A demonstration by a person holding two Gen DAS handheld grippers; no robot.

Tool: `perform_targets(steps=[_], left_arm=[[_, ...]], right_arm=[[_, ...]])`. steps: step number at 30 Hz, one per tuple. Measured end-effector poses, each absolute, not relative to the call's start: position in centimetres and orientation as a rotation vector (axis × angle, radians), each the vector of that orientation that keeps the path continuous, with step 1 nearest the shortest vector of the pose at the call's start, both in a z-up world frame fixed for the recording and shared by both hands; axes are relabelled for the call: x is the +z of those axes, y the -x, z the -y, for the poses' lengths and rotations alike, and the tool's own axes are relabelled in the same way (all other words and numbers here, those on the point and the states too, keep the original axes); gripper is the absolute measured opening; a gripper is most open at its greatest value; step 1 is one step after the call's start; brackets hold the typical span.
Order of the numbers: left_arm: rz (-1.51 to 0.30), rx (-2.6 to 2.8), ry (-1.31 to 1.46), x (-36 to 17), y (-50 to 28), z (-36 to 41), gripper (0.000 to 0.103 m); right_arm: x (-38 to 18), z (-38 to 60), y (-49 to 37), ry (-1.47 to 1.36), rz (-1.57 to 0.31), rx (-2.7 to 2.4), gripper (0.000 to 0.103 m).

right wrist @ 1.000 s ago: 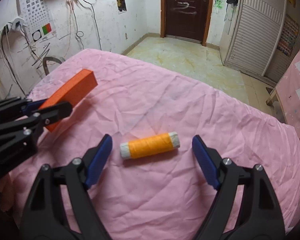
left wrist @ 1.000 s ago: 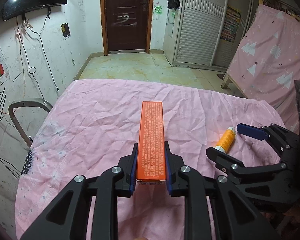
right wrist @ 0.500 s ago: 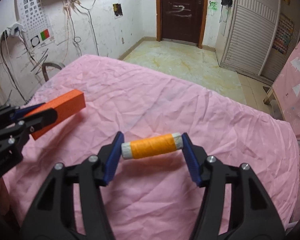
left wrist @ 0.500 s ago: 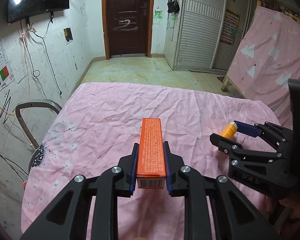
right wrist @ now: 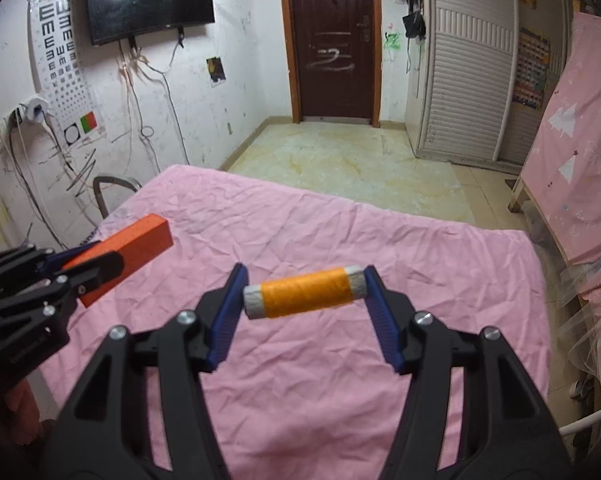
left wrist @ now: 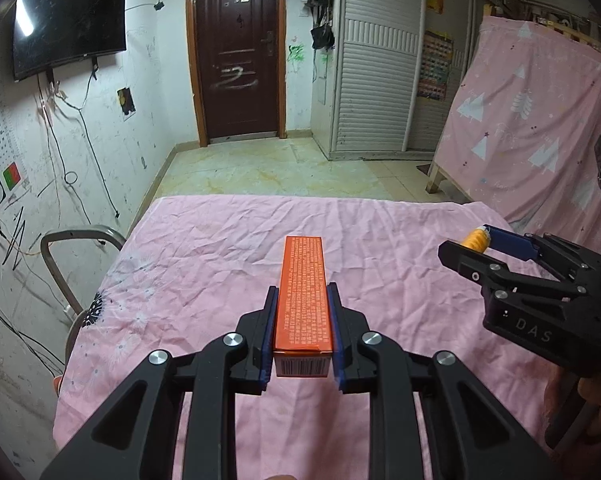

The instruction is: Collect trash

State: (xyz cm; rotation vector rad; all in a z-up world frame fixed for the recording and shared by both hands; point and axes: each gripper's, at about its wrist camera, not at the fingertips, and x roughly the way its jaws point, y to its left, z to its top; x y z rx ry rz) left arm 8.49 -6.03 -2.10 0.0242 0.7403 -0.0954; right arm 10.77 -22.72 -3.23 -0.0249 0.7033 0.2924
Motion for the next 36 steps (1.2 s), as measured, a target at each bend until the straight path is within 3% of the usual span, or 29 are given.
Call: perform_targets(steps=[17,36], left_arm=[[-0.699,-0.329,-0.08,0.2,-2.3,13.8,0.013],[-0.714,-0.631,-0.208,-0.4,2.3,25.8,0.013]], right_arm=[[-0.2,31.7,-2.1,-0.091,-0.591,0.157,0.057],[-2.2,43.8,6.0,-0.255,-0.547,-0.052,0.057]])
